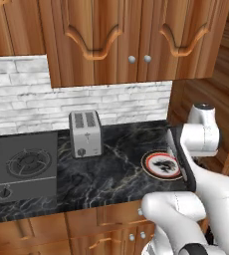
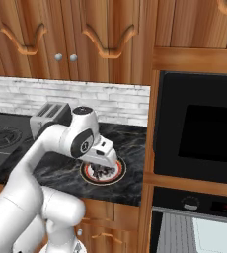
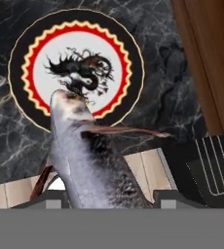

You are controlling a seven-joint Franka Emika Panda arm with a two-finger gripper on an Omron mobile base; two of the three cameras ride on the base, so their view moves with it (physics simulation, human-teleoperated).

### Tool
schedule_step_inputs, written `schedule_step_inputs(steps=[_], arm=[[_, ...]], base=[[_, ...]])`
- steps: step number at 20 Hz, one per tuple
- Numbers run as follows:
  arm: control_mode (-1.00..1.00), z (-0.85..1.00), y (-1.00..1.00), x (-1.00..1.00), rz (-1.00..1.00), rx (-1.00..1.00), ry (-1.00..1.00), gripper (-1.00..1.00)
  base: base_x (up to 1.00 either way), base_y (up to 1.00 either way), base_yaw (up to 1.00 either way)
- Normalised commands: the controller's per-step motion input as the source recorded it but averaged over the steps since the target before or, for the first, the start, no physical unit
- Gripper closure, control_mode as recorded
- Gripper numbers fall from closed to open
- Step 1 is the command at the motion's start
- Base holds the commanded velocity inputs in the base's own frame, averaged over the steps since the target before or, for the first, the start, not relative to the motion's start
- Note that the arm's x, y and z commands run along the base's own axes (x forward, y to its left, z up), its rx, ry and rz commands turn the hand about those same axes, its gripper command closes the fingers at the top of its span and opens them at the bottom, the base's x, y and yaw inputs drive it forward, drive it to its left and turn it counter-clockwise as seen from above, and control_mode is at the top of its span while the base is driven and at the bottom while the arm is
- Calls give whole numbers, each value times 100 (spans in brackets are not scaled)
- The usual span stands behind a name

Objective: Place the fish on the rack of the oven.

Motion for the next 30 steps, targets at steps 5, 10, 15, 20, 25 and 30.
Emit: schedule_step_inputs(steps=[5,10,15,20,25,30], arm=[[-100,2,-3,-100,-16,0,-3,100],[-100,2,-43,-87,-8,1,-15,100],[-100,0,-92,-58,0,5,-17,100],[-100,-21,-100,-33,0,7,-19,100],[-100,-51,-100,0,2,3,-17,100],[-100,-60,-89,0,5,-5,-10,100]], base=[[0,0,0],[0,0,0],[0,0,0],[0,0,0],[0,0,0],[0,0,0]])
